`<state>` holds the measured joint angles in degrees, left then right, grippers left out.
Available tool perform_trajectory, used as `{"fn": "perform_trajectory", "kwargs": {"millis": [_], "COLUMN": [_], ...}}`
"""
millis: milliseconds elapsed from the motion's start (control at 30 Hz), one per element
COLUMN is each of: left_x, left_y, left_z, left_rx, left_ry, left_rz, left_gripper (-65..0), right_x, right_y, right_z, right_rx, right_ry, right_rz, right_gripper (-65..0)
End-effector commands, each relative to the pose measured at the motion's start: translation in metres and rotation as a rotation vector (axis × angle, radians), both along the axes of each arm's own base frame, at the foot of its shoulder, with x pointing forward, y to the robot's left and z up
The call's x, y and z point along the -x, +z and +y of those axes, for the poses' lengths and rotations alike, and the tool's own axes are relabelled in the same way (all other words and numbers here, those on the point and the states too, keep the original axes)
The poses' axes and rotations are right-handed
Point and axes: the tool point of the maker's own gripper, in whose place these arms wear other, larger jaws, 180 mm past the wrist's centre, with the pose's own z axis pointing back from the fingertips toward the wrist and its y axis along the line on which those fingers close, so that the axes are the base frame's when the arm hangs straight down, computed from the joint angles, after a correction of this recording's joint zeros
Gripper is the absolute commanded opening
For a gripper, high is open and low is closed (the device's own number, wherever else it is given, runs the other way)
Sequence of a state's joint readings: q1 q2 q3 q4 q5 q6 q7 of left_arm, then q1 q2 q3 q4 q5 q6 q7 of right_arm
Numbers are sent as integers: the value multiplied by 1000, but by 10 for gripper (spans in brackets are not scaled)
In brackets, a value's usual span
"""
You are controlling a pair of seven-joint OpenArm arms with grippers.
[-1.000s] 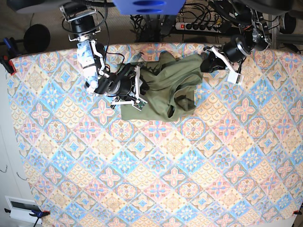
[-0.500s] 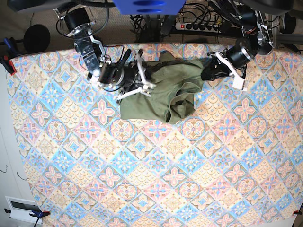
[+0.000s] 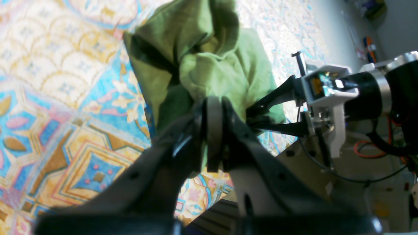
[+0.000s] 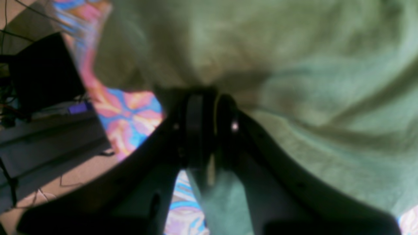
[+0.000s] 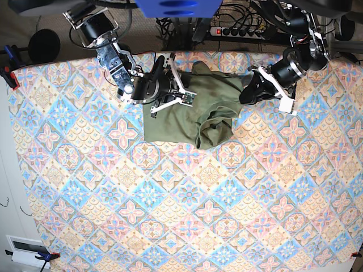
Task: Layout the t-shirt on the table in an organized manner, then fold the t-shirt properly
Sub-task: 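Grasp the shirt's edges with both grippers and pull them flat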
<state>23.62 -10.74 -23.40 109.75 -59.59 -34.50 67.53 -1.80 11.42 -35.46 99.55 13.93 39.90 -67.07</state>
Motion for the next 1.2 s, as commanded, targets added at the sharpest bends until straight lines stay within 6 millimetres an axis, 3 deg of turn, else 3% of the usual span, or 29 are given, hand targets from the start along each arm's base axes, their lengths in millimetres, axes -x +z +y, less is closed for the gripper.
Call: {"fn": "perform_trajectory", "kwargs": {"millis": [0,200,433,567,667,867,1167], "left_x": [-5,6,22,22,10,-35,-87], "left_y": [12,11,3,6,19,45,10], "left_z": [1,-1,-2,-6,-9,-20,-67], "left_rx": [12,32,-11,9,42,50,-21], "left_ry": [2,-8,-64,-88,-90,-65,-85], "left_rz": [-46,-27,33,37,-13,-145,-76], "left_gripper": [-648,-627,-352,-258,-250,-251,-254], "right_x": [-5,-15,-26,-36,-44,-63,-86], "right_y": [4,24,28,32,35,41,52], "right_z": [-4,-24,-38,-50,-59,-84,-94], "right_rx": [17,39,53,56,59,63,15], "right_ry": [2,15,-23,-70,-108,-214,-276], "right_rz": [-21,-112,-133,-147,-158,-180,-228], "right_gripper": [-560,-560,-560,-560,-560,-560,-560]}}
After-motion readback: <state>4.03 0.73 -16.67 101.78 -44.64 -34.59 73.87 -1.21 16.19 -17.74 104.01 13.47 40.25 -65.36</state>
